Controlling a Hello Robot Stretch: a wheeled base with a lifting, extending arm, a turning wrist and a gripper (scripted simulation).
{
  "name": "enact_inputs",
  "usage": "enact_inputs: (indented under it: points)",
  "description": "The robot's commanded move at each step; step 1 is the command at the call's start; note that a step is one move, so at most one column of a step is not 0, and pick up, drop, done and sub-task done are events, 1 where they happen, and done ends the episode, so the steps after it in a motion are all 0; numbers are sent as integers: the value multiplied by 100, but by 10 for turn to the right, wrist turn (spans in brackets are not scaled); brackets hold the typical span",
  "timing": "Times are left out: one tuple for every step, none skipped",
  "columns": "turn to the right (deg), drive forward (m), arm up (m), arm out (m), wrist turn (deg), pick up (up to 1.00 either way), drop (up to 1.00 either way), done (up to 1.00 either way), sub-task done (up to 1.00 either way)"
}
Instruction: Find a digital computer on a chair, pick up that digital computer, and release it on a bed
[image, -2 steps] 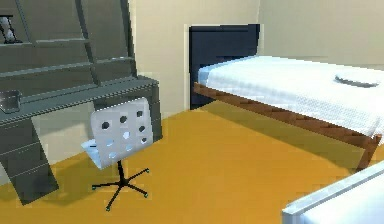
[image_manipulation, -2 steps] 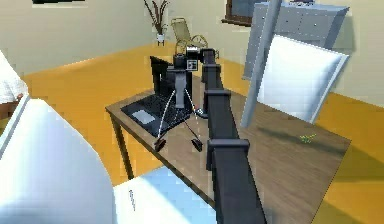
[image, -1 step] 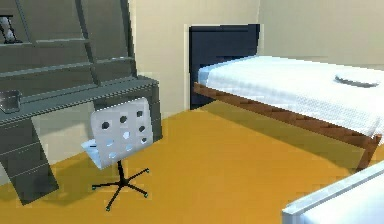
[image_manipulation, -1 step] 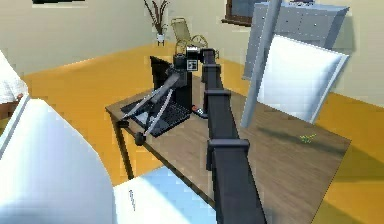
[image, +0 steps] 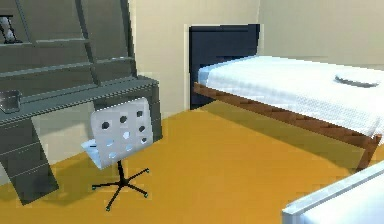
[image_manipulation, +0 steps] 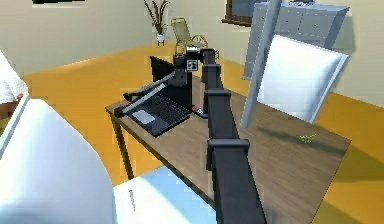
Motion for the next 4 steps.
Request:
enact_inputs:
  points:
    - [0, 0, 0, 0, 360, 0, 0, 0, 0]
    - [0, 0, -30, 0, 0, 0, 0, 0, 0]
    - [0, 0, 0, 0, 0, 100, 0, 0, 0]
    - [0, 0, 10, 0, 0, 0, 0, 0, 0]
